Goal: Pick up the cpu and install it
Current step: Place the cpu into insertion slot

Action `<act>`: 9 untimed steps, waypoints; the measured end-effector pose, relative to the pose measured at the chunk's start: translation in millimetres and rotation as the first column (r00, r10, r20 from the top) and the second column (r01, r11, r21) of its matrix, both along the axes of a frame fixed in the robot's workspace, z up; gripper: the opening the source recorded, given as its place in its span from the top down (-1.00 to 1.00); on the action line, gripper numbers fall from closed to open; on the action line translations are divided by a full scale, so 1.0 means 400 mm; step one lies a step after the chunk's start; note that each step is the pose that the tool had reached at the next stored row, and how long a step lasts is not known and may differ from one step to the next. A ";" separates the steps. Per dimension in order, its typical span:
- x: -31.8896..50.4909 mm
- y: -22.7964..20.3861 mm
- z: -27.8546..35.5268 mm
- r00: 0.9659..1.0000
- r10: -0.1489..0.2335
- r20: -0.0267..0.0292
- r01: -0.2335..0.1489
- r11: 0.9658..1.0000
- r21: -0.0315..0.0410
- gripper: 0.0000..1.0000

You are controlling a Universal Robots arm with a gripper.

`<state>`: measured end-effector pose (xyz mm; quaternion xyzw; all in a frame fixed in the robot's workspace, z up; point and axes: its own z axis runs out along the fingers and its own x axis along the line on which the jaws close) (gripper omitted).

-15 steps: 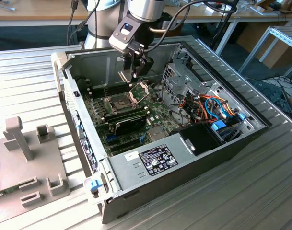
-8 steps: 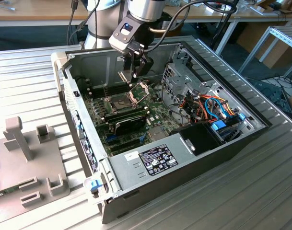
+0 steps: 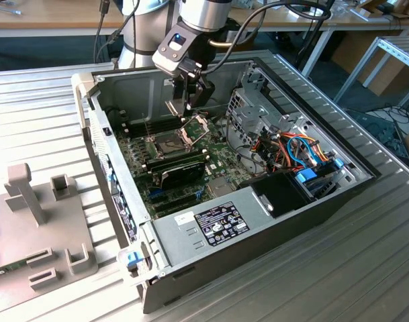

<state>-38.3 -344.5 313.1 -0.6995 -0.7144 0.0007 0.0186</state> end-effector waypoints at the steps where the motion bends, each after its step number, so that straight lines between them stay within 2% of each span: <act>1: 0.000 0.000 0.000 1.000 0.000 0.000 0.000 1.000 0.000 -0.09; 9: 0.000 0.000 -0.003 1.000 0.000 0.000 0.000 1.000 0.000 -0.09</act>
